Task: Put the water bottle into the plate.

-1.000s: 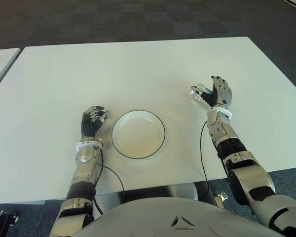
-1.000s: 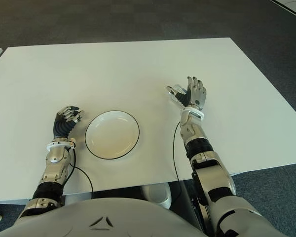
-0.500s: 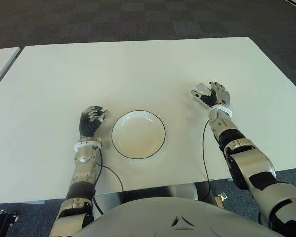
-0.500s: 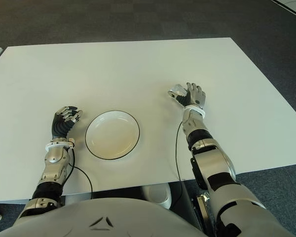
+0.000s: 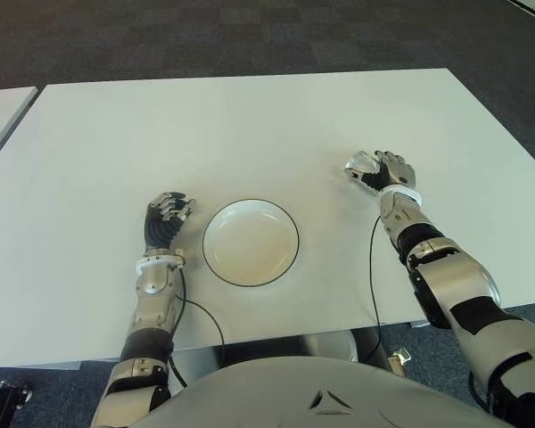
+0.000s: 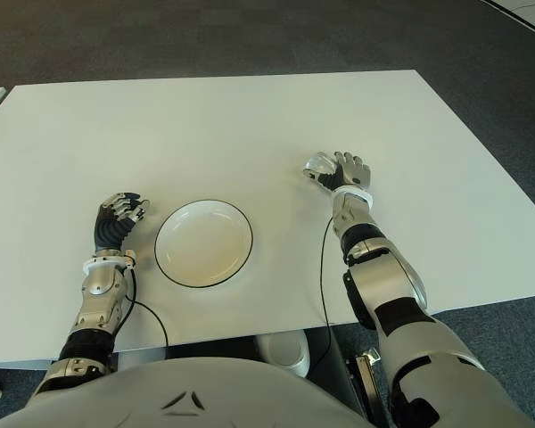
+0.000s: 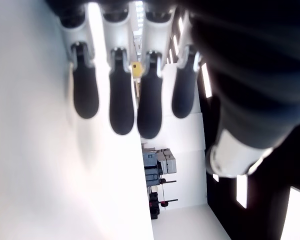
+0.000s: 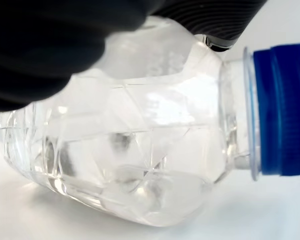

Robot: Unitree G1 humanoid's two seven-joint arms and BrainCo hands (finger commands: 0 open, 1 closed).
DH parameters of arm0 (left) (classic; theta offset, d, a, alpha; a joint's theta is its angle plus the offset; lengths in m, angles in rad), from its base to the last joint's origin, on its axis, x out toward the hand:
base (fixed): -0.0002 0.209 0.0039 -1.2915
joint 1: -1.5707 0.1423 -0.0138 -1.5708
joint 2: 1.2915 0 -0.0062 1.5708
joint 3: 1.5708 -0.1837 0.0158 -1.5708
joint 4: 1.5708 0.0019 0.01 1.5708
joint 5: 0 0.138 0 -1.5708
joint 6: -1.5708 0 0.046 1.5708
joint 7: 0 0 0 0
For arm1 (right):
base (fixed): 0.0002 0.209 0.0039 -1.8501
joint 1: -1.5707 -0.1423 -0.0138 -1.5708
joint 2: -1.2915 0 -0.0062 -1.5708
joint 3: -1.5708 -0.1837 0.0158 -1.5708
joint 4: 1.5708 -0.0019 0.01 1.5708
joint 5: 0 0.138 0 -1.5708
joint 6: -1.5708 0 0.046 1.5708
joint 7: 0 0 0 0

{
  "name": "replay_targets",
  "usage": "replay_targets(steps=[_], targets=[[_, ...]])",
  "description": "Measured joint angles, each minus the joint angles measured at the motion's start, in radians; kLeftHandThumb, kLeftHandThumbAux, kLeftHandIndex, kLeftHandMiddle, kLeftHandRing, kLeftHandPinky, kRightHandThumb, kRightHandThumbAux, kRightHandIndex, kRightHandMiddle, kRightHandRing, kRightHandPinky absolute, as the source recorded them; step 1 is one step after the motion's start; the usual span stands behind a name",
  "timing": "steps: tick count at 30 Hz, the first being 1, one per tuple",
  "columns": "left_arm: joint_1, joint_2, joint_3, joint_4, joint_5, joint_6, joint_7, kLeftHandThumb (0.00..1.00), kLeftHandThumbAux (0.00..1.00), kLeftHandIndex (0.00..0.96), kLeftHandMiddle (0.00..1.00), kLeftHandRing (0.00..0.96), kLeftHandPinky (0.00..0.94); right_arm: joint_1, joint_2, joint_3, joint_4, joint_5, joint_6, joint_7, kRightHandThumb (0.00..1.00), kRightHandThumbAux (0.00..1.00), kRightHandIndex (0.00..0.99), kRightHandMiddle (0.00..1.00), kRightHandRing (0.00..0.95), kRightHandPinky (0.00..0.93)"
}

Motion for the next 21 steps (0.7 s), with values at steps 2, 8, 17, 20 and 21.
replay_targets(steps=[2, 8, 17, 20, 21], targets=[[-0.001, 0.000, 0.000, 0.001, 0.000, 0.000, 0.001, 0.697, 0.718, 0.431, 0.543, 0.527, 0.503, -0.008, 0.002, 0.015, 0.007, -0.002, 0.007, 0.012, 0.603, 0.208, 0.000, 0.000, 0.000, 0.000], [-0.001, -0.001, 0.004, -0.003, -0.005, 0.011, 0.001, 0.697, 0.718, 0.430, 0.546, 0.516, 0.493, -0.032, 0.007, 0.053, 0.021, -0.004, 0.051, 0.092, 0.619, 0.226, 0.000, 0.000, 0.000, 0.000], [-0.001, -0.002, 0.005, -0.007, -0.007, 0.020, 0.006, 0.697, 0.719, 0.429, 0.546, 0.519, 0.504, -0.039, 0.018, 0.051, 0.023, 0.013, 0.086, 0.115, 0.631, 0.304, 0.000, 0.000, 0.000, 0.000], [0.000, -0.002, 0.005, -0.006, -0.007, 0.015, 0.006, 0.698, 0.719, 0.430, 0.550, 0.525, 0.512, -0.039, 0.020, 0.047, 0.023, 0.016, 0.092, 0.115, 0.633, 0.338, 0.000, 0.000, 0.000, 0.000], [0.000, -0.002, 0.005, -0.006, -0.007, 0.013, 0.006, 0.698, 0.719, 0.430, 0.551, 0.525, 0.513, -0.039, 0.020, 0.045, 0.024, 0.018, 0.092, 0.114, 0.633, 0.343, 0.000, 0.000, 0.000, 0.000]])
